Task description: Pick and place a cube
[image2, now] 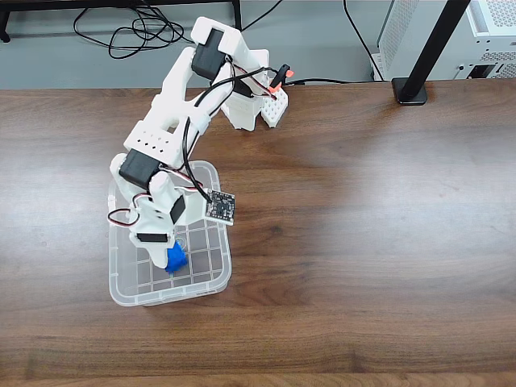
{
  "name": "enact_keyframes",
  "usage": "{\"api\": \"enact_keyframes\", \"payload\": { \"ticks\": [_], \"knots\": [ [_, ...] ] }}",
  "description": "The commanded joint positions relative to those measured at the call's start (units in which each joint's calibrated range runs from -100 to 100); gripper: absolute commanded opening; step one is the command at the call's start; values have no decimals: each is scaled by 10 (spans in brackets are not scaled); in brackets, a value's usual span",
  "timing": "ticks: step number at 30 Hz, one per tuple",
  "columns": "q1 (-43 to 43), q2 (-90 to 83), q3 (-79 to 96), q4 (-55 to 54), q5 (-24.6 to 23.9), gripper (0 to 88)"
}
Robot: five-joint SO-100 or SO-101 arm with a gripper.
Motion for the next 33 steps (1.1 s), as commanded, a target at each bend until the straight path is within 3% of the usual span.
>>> {"api": "enact_keyframes", "payload": {
  "ticks": [1,4,9,16,21,28,33],
  "knots": [
    [7,-19,-13,2,-1,238],
    [6,-62,-15,28,-11,222],
    [-38,-221,-15,110,-16,106],
    [-163,-436,82,136,-39,99],
    [-245,-583,328,3,-76,95],
    [-343,-823,742,-222,-80,94],
    [-353,-988,950,-314,-115,100]
  ]
}}
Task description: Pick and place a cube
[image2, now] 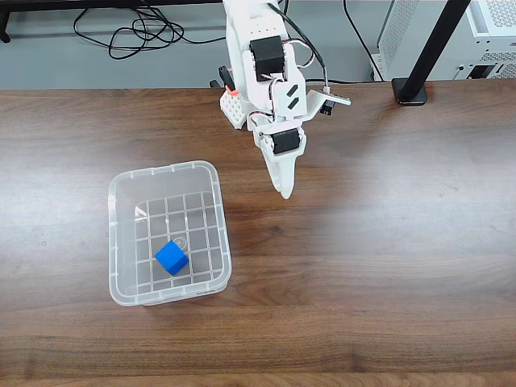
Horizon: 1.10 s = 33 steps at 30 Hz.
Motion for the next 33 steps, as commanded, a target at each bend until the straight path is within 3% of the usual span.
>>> {"api": "enact_keyframes", "payload": {
  "ticks": [1,6,11,13,16,33],
  "knots": [
    [-5,-201,200,-90,-47,101],
    [5,-347,276,-79,-53,96],
    [18,-447,325,3,-58,94],
    [27,-451,323,13,-58,89],
    [39,-449,322,17,-58,14],
    [51,-449,299,87,-82,22]
  ]
}}
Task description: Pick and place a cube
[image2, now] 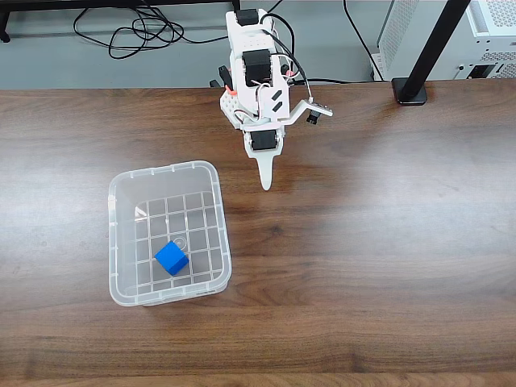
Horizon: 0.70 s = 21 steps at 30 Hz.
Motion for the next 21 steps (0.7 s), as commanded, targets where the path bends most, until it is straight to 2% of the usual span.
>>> {"api": "enact_keyframes", "payload": {
  "ticks": [1,21],
  "knots": [
    [2,-9,-23,6,0,20],
    [8,-9,-25,6,-2,20]
  ]
}}
